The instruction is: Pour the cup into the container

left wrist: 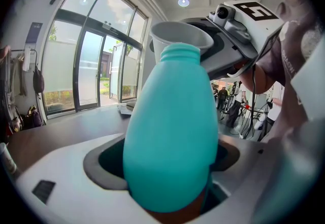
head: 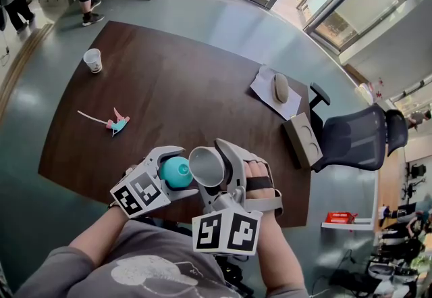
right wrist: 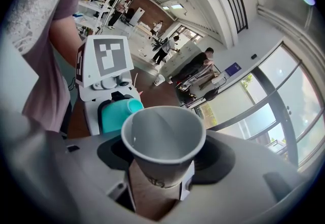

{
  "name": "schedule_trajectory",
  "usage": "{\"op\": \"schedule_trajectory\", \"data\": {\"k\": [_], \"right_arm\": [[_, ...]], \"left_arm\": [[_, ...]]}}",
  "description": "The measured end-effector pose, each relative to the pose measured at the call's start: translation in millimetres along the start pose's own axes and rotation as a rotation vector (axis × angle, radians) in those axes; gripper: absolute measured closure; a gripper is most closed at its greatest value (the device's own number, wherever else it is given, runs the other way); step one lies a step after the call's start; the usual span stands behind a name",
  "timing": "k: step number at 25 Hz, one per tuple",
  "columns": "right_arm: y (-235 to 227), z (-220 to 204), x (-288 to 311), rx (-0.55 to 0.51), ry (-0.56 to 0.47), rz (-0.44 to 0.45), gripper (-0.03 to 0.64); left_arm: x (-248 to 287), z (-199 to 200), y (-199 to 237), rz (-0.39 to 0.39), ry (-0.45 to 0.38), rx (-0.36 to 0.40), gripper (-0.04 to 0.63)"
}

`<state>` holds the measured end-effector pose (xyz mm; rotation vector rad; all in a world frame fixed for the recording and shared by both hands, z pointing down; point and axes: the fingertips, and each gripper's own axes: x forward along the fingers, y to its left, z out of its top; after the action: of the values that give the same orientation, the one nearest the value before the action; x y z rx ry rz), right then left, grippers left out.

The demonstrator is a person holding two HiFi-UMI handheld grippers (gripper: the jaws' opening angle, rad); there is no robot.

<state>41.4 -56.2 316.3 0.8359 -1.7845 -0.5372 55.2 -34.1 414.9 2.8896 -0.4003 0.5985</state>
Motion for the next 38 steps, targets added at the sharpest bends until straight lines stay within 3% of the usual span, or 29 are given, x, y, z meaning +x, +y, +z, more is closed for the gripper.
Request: {"op": "schedule_trajectory", "data": {"k": [38], "right_arm": [[-7.9,-7.6,4.7,-0.123,0.076,-0.025,0.322]], "left_arm": [[11.7,3.7,-1.3,-0.039,-0.005,-0.02,0.164]]}}
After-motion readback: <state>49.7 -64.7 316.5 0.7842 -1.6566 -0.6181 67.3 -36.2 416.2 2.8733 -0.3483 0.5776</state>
